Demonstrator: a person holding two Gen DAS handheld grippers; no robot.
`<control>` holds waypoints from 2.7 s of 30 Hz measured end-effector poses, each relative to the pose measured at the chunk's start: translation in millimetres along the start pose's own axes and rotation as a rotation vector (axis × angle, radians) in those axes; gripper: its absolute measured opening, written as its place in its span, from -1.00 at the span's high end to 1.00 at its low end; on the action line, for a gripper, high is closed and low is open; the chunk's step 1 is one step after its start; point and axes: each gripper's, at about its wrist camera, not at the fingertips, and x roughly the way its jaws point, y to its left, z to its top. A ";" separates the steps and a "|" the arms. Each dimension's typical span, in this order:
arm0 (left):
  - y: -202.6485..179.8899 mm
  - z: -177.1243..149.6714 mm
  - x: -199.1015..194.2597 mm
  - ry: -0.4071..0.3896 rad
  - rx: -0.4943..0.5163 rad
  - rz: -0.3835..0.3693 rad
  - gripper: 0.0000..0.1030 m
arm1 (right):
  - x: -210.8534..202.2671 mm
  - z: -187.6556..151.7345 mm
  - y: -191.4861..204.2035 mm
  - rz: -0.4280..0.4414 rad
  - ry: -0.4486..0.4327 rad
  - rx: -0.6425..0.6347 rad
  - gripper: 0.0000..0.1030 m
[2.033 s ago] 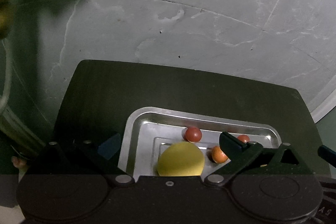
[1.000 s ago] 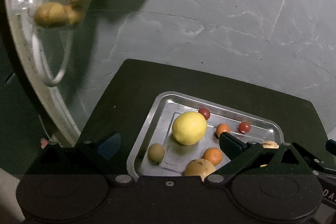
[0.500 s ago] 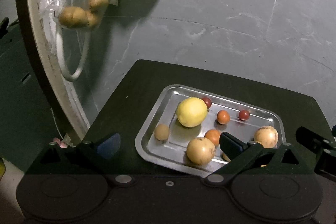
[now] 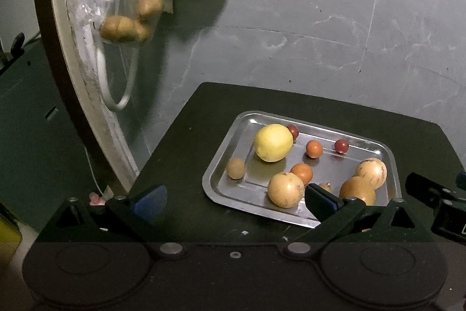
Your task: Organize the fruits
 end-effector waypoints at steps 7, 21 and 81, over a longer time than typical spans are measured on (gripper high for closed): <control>1.9 -2.0 -1.5 0.005 0.016 0.012 -0.96 | -1.0 -2.1 -0.5 0.005 -0.006 0.018 -1.00; 14.2 -4.7 -0.3 0.007 0.041 0.005 -0.96 | -1.2 -1.8 25.9 -0.012 -0.007 0.011 -1.00; 98.2 -54.2 -45.6 -0.132 0.160 -0.237 -0.98 | -85.7 -63.3 102.7 -0.242 -0.049 0.045 -1.00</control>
